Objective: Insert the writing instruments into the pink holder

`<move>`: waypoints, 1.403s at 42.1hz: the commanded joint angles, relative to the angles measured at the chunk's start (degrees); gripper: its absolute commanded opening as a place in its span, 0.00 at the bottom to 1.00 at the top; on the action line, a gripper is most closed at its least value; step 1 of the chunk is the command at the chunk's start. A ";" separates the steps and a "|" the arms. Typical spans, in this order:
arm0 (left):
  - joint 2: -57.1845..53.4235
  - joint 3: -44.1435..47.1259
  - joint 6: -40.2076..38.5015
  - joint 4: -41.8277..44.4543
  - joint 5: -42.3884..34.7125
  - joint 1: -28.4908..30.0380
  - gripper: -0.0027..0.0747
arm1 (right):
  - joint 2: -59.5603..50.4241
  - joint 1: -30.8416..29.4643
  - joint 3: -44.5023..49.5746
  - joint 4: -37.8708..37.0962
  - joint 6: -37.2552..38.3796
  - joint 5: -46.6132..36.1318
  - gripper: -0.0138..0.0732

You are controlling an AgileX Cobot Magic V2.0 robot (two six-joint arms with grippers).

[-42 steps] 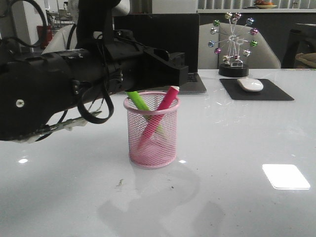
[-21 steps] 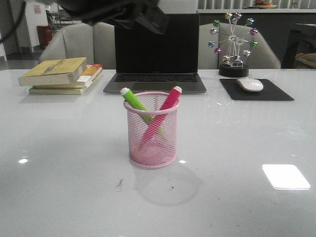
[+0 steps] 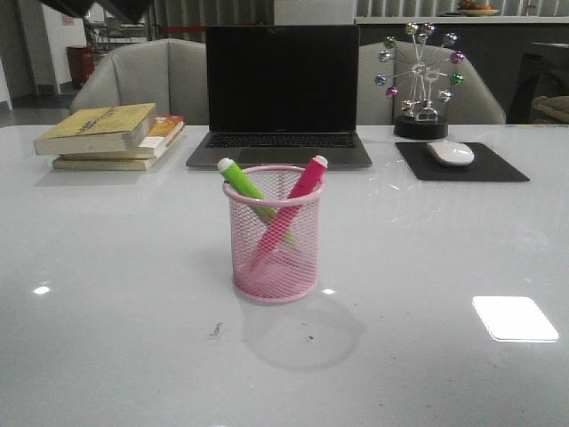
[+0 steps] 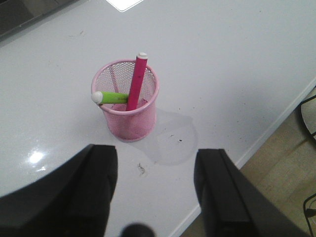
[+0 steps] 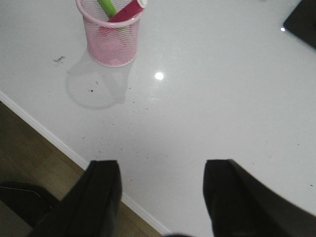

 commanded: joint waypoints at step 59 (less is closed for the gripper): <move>-17.73 11.09 -7.02 7.22 5.05 -0.36 0.16 | -0.38 -0.24 -1.39 1.24 -0.22 -2.48 0.22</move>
